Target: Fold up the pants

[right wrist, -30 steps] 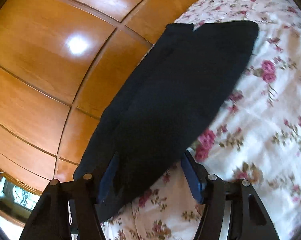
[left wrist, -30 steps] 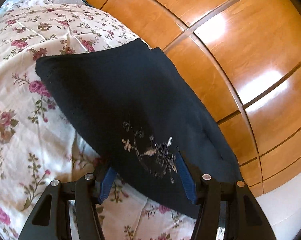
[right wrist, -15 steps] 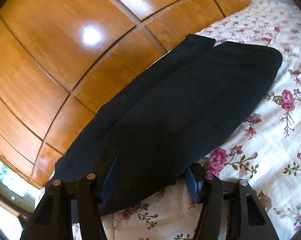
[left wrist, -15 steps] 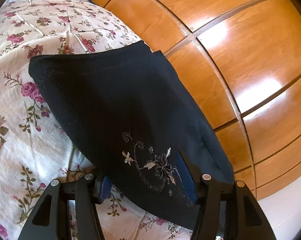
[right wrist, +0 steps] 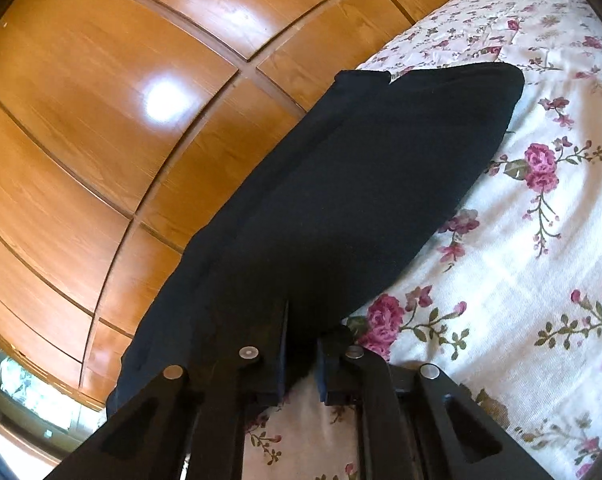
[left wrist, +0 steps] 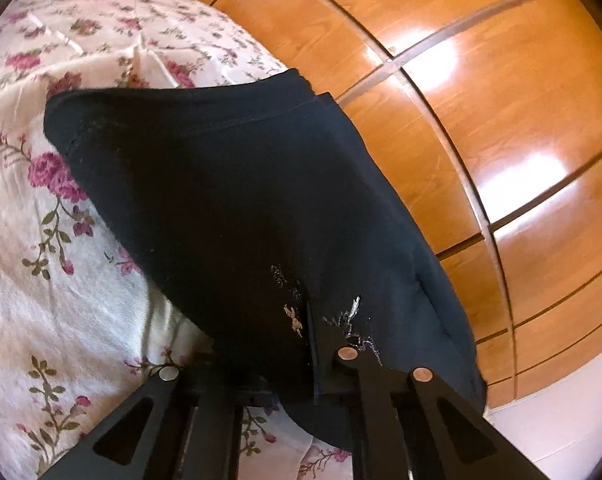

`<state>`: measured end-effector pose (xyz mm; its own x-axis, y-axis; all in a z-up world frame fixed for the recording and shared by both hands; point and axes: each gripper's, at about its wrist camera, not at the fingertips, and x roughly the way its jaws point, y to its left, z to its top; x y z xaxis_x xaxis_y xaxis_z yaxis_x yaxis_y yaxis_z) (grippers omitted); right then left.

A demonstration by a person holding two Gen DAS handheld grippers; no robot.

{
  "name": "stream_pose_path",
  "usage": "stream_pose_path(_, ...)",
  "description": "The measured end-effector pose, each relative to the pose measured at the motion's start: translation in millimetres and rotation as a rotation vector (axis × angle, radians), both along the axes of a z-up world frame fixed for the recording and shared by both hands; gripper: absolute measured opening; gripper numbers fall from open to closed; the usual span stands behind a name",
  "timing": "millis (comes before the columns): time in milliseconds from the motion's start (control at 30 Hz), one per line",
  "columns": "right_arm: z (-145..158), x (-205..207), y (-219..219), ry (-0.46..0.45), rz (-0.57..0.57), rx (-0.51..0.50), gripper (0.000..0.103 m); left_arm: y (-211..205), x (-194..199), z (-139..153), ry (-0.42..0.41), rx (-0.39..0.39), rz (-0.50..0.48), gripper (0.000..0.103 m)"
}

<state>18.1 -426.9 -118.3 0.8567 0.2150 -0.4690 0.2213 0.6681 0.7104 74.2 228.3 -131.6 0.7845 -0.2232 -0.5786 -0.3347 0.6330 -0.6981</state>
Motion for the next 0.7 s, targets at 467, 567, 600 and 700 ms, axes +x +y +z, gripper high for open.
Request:
stream_pose_path(467,28.4,-24.8,4.6,-0.033,0.012,-0.075,0.008,4.6,-49.2,35.1,-0.075,0.012,-0.036,0.006)
stream_pose_path(567,32.3,-39.5,3.7,-0.034,0.013,-0.077,0.008,7.7,-63.5,35.4,-0.074,-0.021,-0.020,0.006)
stream_pose_path(600,32.7,-42.4,3.6,-0.031,0.015,-0.079,0.008,8.4,-69.6,35.7,-0.071,-0.027,-0.016,0.006)
stream_pose_path(700,32.8,-55.9,4.1,-0.021,0.021,-0.090,0.008,6.8,-82.8,39.1,-0.072,-0.016,-0.012,0.006)
